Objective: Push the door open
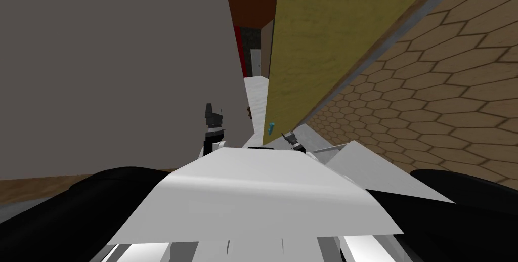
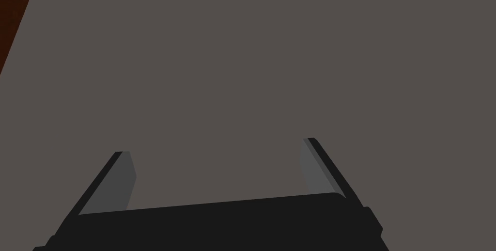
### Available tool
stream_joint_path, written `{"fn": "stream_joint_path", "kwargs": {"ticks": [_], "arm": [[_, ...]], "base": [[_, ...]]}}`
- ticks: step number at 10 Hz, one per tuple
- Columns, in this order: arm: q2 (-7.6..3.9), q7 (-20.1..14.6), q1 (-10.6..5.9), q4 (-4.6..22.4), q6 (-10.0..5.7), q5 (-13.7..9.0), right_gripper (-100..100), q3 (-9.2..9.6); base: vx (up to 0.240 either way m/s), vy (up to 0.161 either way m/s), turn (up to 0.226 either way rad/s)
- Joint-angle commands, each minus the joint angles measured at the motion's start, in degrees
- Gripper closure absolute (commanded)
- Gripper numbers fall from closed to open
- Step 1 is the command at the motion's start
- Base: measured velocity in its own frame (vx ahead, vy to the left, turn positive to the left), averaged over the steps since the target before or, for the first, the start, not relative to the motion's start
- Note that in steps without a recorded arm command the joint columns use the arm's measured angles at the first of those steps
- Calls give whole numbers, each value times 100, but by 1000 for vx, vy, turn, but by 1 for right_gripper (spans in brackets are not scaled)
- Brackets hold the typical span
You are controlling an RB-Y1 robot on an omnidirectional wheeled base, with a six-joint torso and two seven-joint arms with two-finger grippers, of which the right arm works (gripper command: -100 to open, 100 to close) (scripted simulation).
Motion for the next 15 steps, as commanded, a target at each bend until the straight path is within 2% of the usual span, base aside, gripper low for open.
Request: {"fn": "stream_joint_path", "kwargs": {"ticks": [1, 9, 15], "arm": [[15, 9, -3, -9, 21, 3, -100, -1], [98, 57, -5, -87, 137, 17, -100, -10], [223, 129, -7, -206, 312, 39, -100, -23]], "base": [[217, -155, -83], [176, -121, -68], [180, -126, -46]]}}
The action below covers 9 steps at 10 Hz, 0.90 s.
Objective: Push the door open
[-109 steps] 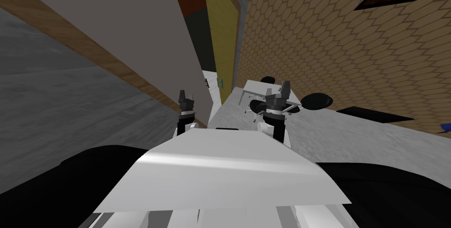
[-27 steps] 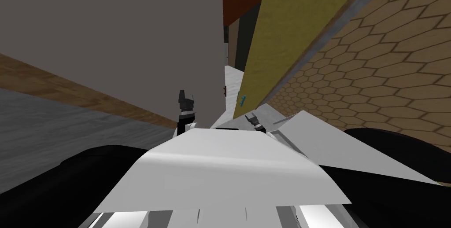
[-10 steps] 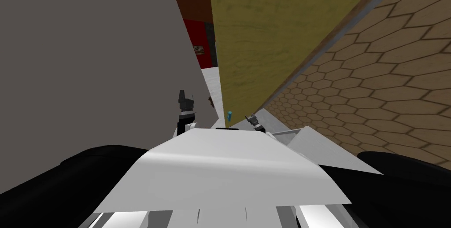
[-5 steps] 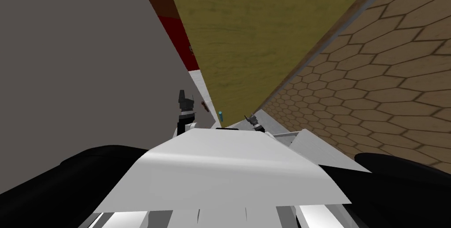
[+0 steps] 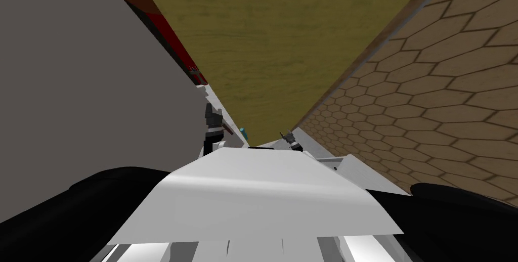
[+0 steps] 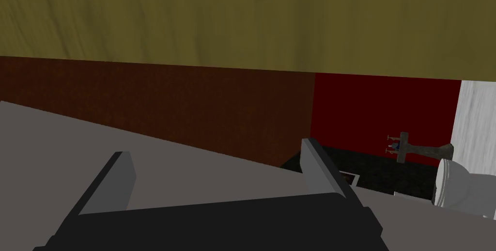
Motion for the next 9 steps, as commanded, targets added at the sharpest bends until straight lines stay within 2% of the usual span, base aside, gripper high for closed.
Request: {"fn": "stream_joint_path", "kwargs": {"ticks": [1, 4, 9], "arm": [[49, 32, -10, -21, 57, 8, -100, -5], [137, 83, -11, -105, 182, 23, -100, -14], [287, 169, -13, -245, 390, 49, -100, -29]], "base": [[173, -122, -47], [163, -106, 28], [96, -53, 44]]}}
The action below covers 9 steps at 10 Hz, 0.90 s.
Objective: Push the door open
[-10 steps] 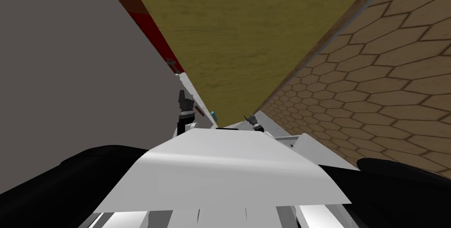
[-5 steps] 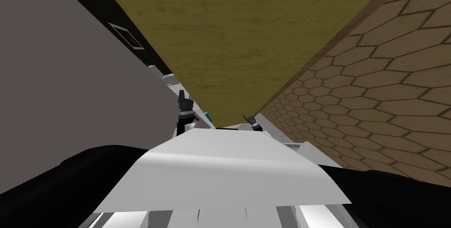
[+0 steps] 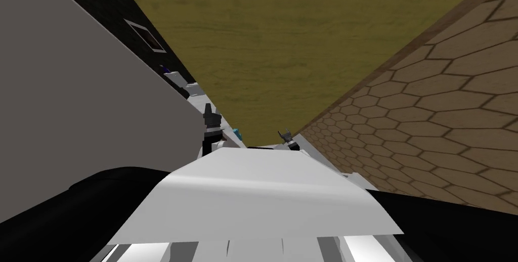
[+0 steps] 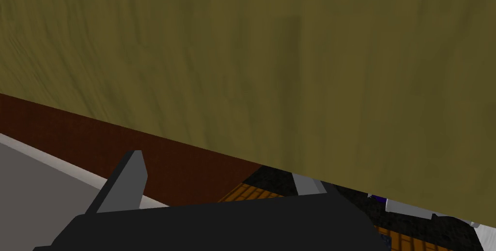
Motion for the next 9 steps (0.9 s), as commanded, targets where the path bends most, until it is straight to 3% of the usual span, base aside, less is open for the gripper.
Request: {"fn": "stream_joint_path", "kwargs": {"ticks": [1, 4, 5, 6, 8, 9], "arm": [[46, 30, 2, -40, 63, 8, -100, -4], [147, 88, 1, -135, 204, 26, -100, -14], [248, 146, -1, -230, 345, 43, -100, -25], [259, 153, -1, -241, 360, 45, -100, -26], [411, 240, -3, -384, 573, 72, -100, -42], [411, 240, -3, -384, 573, 72, -100, -42]], "base": [[69, -20, 59], [25, -40, 30], [3, -66, 119], [-21, -30, 57], [-70, 9, 93], [-96, 2, 72]]}}
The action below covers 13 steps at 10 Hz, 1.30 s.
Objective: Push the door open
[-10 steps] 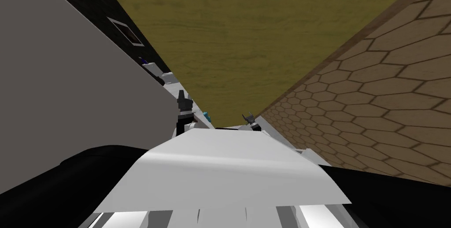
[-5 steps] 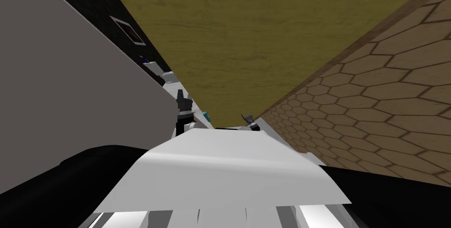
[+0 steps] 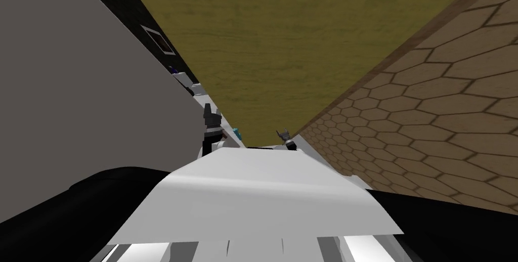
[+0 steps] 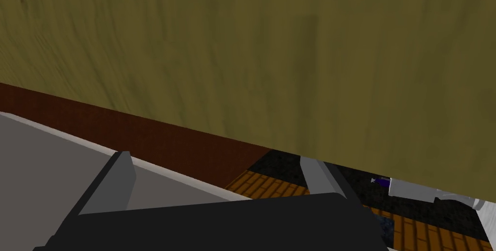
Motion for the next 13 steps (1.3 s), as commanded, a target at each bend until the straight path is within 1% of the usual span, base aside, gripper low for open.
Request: {"fn": "stream_joint_path", "kwargs": {"ticks": [1, 2, 4, 6, 10, 13], "arm": [[64, -24, 17, -234, 71, 46, -100, 89], [146, 23, 17, -311, 185, 60, -100, 80], [202, 56, 16, -364, 265, 70, -100, 75], [258, 88, 15, -416, 342, 79, -100, 69], [351, 142, 15, -504, 473, 96, -100, 59], [389, 164, 14, -540, 526, 102, -100, 55]], "base": [[-18, 9, 34], [-86, 64, 128], [-166, 107, 169], [-137, 127, 84], [-172, 176, 89], [-149, 126, 48]]}}
